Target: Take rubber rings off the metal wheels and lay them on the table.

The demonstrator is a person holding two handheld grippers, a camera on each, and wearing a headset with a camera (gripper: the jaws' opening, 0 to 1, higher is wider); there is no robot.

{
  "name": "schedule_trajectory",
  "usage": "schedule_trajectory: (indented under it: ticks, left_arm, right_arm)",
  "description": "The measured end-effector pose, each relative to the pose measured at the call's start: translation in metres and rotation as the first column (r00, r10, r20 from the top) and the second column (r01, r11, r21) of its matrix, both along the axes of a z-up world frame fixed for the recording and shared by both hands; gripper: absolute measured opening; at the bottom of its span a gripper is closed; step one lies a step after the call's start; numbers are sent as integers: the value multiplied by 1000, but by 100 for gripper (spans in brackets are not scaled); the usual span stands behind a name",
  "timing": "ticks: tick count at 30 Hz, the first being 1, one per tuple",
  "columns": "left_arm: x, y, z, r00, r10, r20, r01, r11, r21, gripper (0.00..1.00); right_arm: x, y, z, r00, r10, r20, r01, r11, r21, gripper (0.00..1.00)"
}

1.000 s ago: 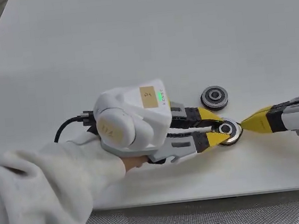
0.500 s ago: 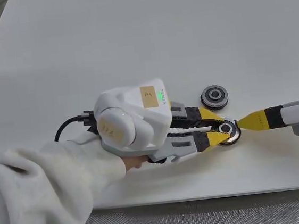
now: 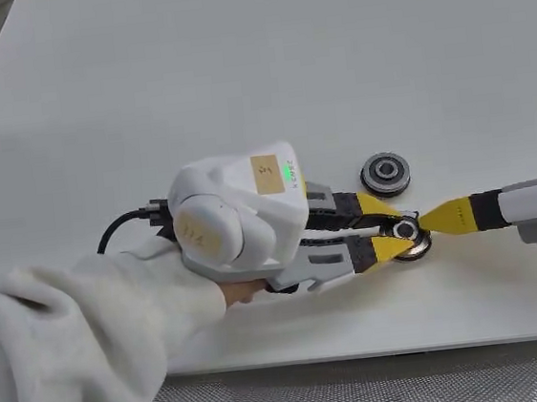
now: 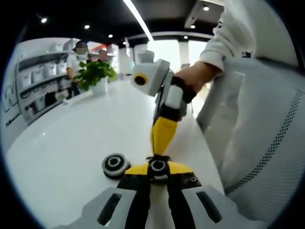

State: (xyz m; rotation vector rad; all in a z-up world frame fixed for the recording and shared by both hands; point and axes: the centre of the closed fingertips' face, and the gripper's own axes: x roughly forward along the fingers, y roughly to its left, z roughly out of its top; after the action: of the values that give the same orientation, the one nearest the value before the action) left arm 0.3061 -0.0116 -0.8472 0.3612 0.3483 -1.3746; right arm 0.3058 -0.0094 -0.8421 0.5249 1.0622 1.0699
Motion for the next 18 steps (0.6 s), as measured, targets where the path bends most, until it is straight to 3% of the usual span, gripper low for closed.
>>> schedule_trajectory:
  ticks: [4, 7, 15, 17, 18]
  left_arm:
    - [0, 0, 0, 1000, 0, 1, 0, 1000, 0, 12]
    - [0, 0, 0, 1000, 0, 1, 0, 1000, -1, 12]
    - [0, 0, 0, 1000, 1, 2, -1, 1000, -2, 12]
    - [0, 0, 0, 1000, 1, 2, -1, 1000, -2, 12]
    - [0, 0, 0, 1000, 1, 3, -1, 1000, -2, 12]
  right_arm:
    - [0, 1, 0, 1000, 4, 3, -4, 1000, 3, 0]
    - [2, 0, 0, 1000, -11, -23, 12, 999, 30, 0]
    - [2, 3, 3, 999, -9, -43, 12, 998, 67, 0]
    - [-1, 7, 8, 999, 6, -48, -1, 996, 95, 0]
    - [-1, 14, 22, 999, 17, -40, -9, 984, 179, 0]
